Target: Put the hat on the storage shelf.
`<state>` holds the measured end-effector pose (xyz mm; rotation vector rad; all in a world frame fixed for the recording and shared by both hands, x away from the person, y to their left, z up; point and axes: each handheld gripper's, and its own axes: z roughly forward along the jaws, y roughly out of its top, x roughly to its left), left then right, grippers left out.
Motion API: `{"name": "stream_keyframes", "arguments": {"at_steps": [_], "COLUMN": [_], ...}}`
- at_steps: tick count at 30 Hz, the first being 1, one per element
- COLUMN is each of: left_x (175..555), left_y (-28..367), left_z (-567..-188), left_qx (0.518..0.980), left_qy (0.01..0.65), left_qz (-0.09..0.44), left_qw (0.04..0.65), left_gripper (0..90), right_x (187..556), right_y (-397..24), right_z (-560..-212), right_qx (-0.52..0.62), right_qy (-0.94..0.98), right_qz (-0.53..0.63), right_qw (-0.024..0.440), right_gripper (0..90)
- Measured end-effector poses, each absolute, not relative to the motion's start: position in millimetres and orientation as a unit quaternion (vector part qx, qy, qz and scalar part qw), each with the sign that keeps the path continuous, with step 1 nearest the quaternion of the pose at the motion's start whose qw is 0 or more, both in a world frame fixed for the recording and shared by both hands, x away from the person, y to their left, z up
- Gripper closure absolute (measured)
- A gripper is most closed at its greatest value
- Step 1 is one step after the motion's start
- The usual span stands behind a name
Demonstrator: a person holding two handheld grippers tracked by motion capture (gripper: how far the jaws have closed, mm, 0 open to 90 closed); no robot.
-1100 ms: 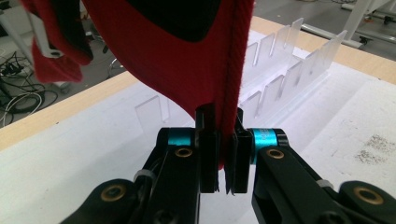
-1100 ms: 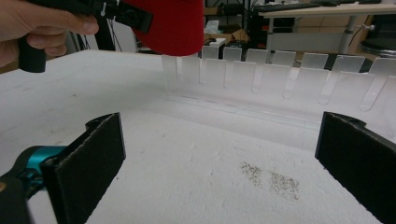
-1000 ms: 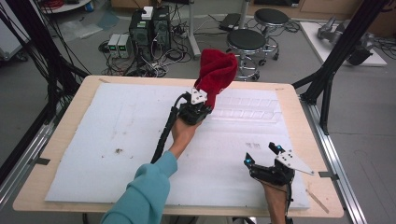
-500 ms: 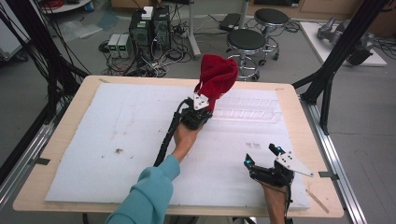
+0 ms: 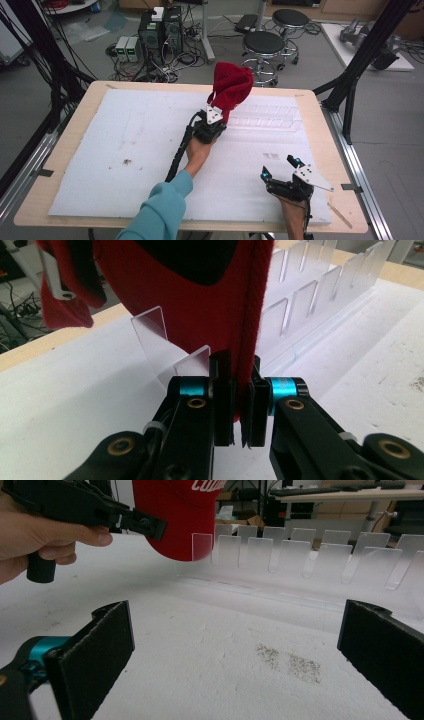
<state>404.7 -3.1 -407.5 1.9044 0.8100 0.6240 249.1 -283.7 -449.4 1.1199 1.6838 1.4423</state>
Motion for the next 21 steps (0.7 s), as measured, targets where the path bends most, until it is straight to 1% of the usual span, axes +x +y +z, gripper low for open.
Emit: {"name": "stream_keyframes", "arguments": {"at_steps": [6,9,10,12,14,17,19,21], "left_x": [404.6,405.1,405.3,404.6,404.1,400.5,396.3,391.5], "left_y": [-2.0,-0.4,0.1,0.4,1.8,5.6,8.7,14.7], "left_z": [-408.0,-408.7,-409.2,-410.8,-412.9,-413.4,-412.5,-410.0], "left_qx": [0.779,0.778,0.779,0.78,0.782,0.781,0.776,0.781], "left_qy": [0.331,0.336,0.338,0.346,0.352,0.347,0.344,0.331], "left_qz": [0.253,0.241,0.232,0.225,0.209,0.197,0.193,0.178], "left_qw": [0.469,0.473,0.474,0.471,0.471,0.481,0.492,0.499], "left_gripper": [85.2,84.0,79.7,61.9,48.6,33.4,26.2,18.1], "right_x": [247.9,247.3,246.6,246.2,244.7,243.1,243.0,243.2], "right_y": [-283.8,-283.3,-282.9,-283.5,-284.0,-283.9,-283.9,-284.5], "right_z": [-449.9,-450.2,-450.3,-450.5,-450.9,-451.5,-451.6,-451.6], "right_qx": [0.427,0.422,0.423,0.421,0.416,0.41,0.41,0.411], "right_qy": [0.638,0.638,0.638,0.637,0.635,0.632,0.632,0.631], "right_qz": [0.552,0.552,0.552,0.555,0.56,0.564,0.564,0.564], "right_qw": [0.325,0.332,0.331,0.331,0.332,0.339,0.339,0.338], "right_gripper": [0.5,0.5,0.5,0.5,0.5,0.5,0.5,0.5]}}
